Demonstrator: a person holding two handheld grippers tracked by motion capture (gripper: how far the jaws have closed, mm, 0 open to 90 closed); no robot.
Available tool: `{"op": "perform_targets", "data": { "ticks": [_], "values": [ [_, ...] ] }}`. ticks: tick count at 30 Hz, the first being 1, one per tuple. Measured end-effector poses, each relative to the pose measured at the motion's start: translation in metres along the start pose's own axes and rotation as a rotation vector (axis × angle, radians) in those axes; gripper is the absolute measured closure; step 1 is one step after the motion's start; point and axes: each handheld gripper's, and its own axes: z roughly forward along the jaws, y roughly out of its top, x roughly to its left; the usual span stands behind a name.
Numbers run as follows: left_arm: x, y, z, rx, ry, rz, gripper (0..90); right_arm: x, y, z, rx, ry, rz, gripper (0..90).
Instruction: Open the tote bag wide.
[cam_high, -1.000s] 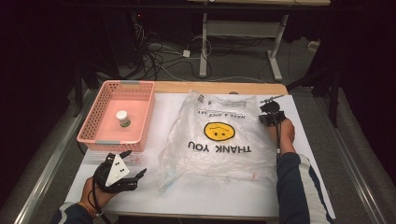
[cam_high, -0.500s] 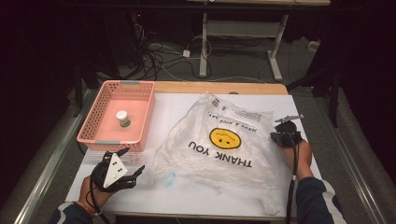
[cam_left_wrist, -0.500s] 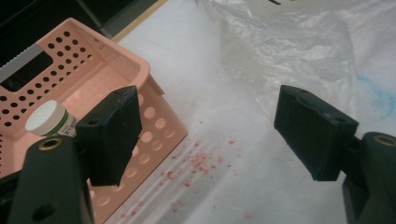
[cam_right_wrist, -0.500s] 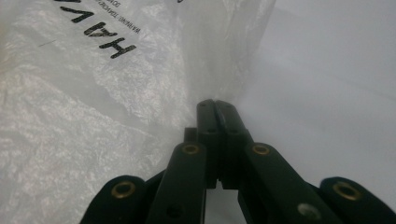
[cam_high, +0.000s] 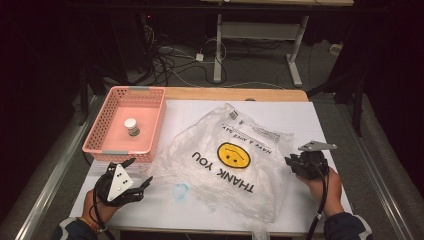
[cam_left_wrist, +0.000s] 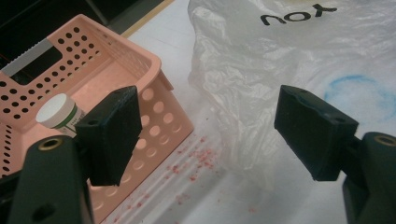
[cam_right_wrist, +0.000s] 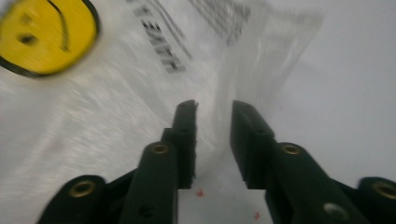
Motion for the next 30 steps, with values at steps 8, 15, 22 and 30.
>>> {"op": "perform_targets", "data": {
  "ticks": [8, 15, 22, 30],
  "values": [
    [0.000, 0.000, 0.003, 0.007, -0.007, 0.003, 22.5, 0.082, 0.039, -0.037, -0.207, 0.256, -0.271, 55.5],
    [0.000, -0.002, 0.005, 0.020, -0.020, 0.006, 22.5, 0.171, 0.047, -0.005, -0.106, 0.452, -0.524, 48.8],
    [-0.003, -0.001, 0.004, 0.022, -0.022, 0.014, 22.5, 0.204, 0.036, 0.041, 0.056, 0.474, -0.617, 48.9],
    [-0.004, -0.001, 0.007, 0.030, -0.033, 0.020, 22.5, 0.203, 0.030, 0.056, 0.091, 0.471, -0.612, 68.5]
  ]
}}
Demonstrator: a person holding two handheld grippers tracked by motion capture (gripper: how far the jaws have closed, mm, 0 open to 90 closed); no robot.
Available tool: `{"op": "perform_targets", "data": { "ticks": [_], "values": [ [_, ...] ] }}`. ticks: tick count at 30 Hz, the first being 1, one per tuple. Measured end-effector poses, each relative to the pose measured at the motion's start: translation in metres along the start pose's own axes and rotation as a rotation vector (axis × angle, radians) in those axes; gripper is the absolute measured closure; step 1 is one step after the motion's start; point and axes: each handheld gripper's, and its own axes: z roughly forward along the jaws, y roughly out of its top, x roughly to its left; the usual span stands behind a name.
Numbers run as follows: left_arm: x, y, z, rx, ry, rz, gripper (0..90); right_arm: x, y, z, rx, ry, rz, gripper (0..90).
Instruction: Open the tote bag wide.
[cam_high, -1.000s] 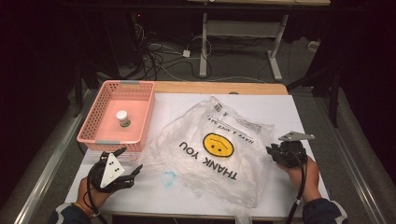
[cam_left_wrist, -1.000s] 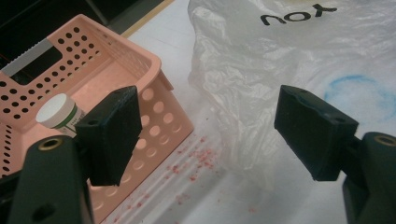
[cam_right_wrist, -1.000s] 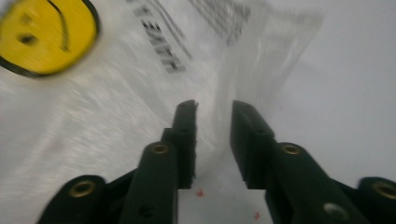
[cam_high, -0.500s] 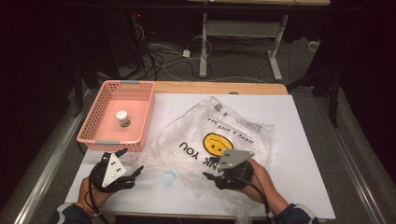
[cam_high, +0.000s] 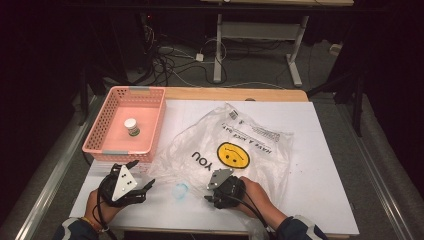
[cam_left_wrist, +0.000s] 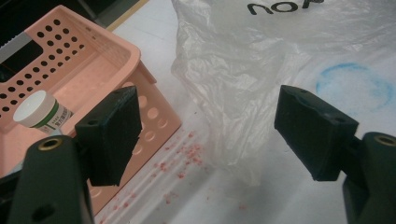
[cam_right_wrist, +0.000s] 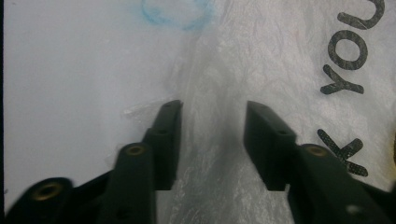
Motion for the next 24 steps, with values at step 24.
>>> {"op": "perform_targets", "data": {
  "ticks": [24],
  "values": [
    [0.033, 0.021, -0.011, -0.067, 0.082, -0.081, 22.2, -0.075, 0.010, -0.058, -0.213, -0.330, 0.191, 90.0]
  ]
}}
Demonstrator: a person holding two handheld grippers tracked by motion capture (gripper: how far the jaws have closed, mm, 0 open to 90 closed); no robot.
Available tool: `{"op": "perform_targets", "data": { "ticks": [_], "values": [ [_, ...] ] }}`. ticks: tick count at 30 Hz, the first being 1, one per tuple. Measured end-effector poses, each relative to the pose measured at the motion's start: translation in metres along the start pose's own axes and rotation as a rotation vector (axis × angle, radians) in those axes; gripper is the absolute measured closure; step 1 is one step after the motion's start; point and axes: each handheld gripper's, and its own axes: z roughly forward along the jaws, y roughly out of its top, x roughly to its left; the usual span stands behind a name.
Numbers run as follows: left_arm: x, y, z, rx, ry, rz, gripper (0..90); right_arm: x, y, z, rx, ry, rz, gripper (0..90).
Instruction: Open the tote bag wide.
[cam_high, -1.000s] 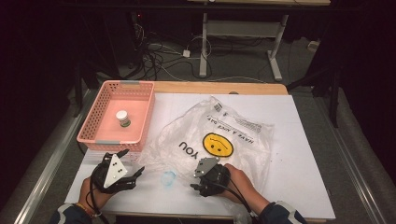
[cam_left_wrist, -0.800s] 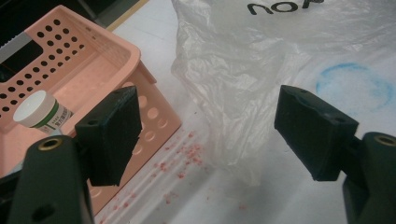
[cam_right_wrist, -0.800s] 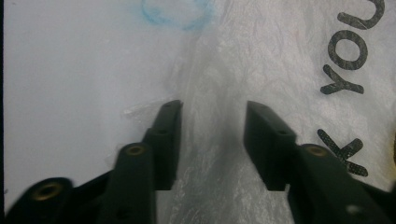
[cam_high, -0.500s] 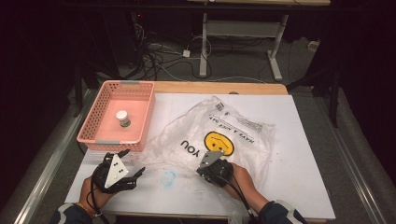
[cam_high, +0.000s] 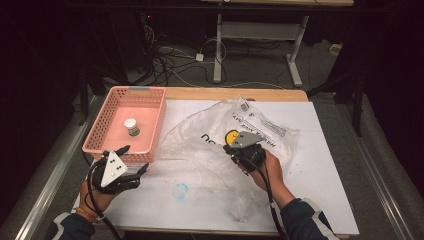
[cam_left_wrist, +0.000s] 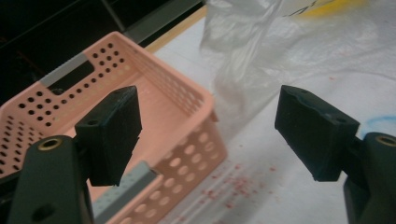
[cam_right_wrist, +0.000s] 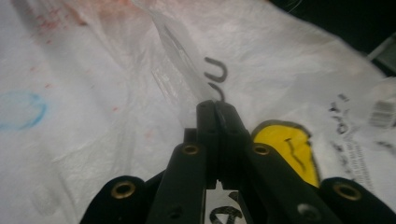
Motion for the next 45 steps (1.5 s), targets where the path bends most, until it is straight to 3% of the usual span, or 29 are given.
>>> {"op": "perform_targets", "data": {
  "ticks": [4, 8, 15, 18, 21, 23, 25, 32, 35, 38, 39, 40, 41, 45],
  "values": [
    [0.015, 0.008, 0.003, -0.007, 0.028, -0.030, 22.0, -0.007, 0.012, -0.012, -0.040, -0.065, -0.032, 90.0],
    [0.032, 0.018, 0.012, -0.010, 0.031, -0.070, 22.3, -0.015, 0.023, -0.022, -0.089, -0.091, -0.022, 90.0],
    [0.066, 0.039, 0.036, 0.082, 0.046, -0.093, 21.3, -0.024, 0.056, -0.046, -0.201, -0.137, -0.029, 90.0],
    [0.079, 0.044, 0.054, 0.132, 0.043, -0.110, 21.2, -0.026, 0.060, -0.051, -0.236, -0.149, -0.022, 90.0],
    [0.092, 0.049, 0.071, 0.194, 0.045, -0.099, 20.9, -0.025, 0.061, -0.052, -0.249, -0.160, -0.025, 90.0],
    [0.102, 0.051, 0.083, 0.241, 0.049, -0.120, 20.9, -0.026, 0.060, -0.056, -0.292, -0.192, -0.018, 90.0],
    [0.110, 0.051, 0.094, 0.280, 0.039, -0.129, 20.9, -0.026, 0.060, -0.057, -0.305, -0.194, -0.011, 90.0],
    [0.127, 0.031, 0.139, 0.485, 0.020, -0.169, 20.9, -0.028, 0.058, -0.054, -0.332, -0.198, -0.013, 90.0],
    [0.134, 0.024, 0.151, 0.568, 0.046, -0.190, 22.0, -0.028, 0.057, -0.052, -0.329, -0.188, -0.018, 90.0],
    [0.140, 0.022, 0.155, 0.607, 0.016, -0.201, 35.7, -0.029, 0.057, -0.053, -0.335, -0.186, -0.018, 90.0],
    [0.142, 0.020, 0.156, 0.622, -0.013, -0.212, 41.6, -0.029, 0.057, -0.053, -0.336, -0.186, -0.020, 90.0],
    [0.144, 0.018, 0.158, 0.637, -0.048, -0.220, 41.6, -0.029, 0.057, -0.053, -0.336, -0.186, -0.020, 90.0],
    [0.143, 0.018, 0.159, 0.650, -0.052, -0.214, 45.6, -0.030, 0.058, -0.054, -0.334, -0.182, -0.024, 90.0],
    [0.144, 0.020, 0.158, 0.633, -0.063, -0.212, 48.2, -0.030, 0.058, -0.054, -0.334, -0.178, -0.021, 90.0]
  ]
}}
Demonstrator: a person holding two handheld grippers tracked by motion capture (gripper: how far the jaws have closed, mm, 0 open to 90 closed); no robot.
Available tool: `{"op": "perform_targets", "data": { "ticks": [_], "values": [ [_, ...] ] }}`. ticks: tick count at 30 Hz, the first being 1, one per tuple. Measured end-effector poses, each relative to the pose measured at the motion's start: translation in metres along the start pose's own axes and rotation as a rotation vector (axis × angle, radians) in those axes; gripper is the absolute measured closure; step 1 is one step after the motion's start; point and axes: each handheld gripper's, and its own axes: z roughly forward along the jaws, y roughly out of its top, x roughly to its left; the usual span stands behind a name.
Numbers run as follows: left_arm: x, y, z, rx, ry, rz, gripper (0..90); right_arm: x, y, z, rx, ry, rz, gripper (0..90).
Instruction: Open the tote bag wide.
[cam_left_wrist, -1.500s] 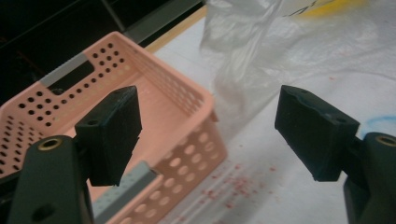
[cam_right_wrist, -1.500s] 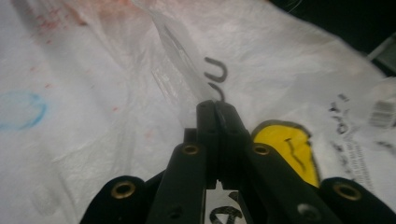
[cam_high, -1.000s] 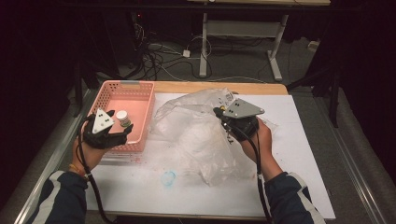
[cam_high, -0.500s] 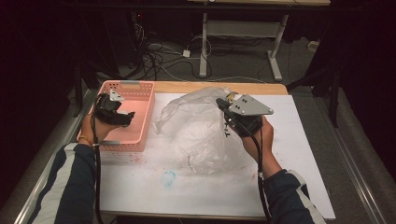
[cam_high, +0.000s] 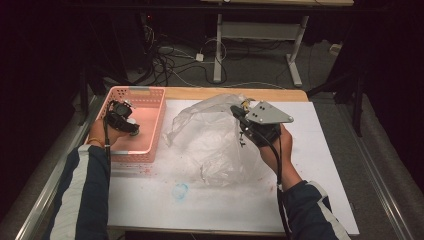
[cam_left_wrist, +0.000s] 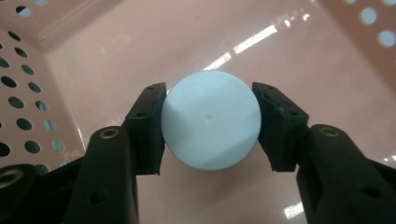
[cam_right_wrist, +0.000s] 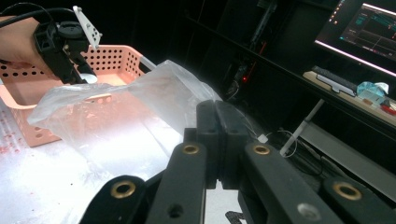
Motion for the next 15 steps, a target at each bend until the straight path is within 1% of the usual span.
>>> {"op": "perform_targets", "data": {
  "ticks": [1, 3, 5, 6, 8, 10, 11, 12, 15],
  "values": [
    [-0.001, 0.000, 0.000, 0.008, 0.007, 0.008, 48.4, 0.000, 0.000, 0.000, 0.002, 0.000, -0.003, 90.0],
    [-0.003, 0.000, -0.002, 0.007, 0.009, 0.022, 48.5, 0.000, 0.000, 0.001, 0.004, 0.003, 0.004, 90.0],
    [-0.005, -0.001, -0.006, -0.015, 0.012, 0.025, 48.5, 0.000, 0.000, 0.001, 0.004, 0.003, 0.002, 90.0],
    [-0.006, -0.002, -0.009, -0.040, 0.019, 0.024, 48.6, -0.001, 0.000, 0.001, 0.007, 0.004, 0.007, 90.0],
    [-0.007, -0.005, -0.019, -0.098, 0.019, 0.021, 48.6, -0.002, 0.000, 0.000, 0.010, 0.005, 0.009, 90.0],
    [-0.009, -0.008, -0.030, -0.151, 0.018, 0.028, 48.7, -0.004, 0.000, 0.000, 0.013, 0.005, 0.008, 90.0],
    [-0.011, -0.011, -0.036, -0.179, 0.017, 0.030, 48.7, -0.006, -0.001, 0.000, 0.025, 0.014, 0.018, 90.0],
    [-0.013, -0.014, -0.042, -0.205, 0.018, 0.035, 48.7, -0.007, -0.001, 0.000, 0.028, 0.017, 0.015, 90.0],
    [-0.021, -0.023, -0.061, -0.284, -0.002, 0.055, 48.8, -0.008, -0.002, -0.001, 0.037, 0.016, 0.021, 90.0]
  ]
}}
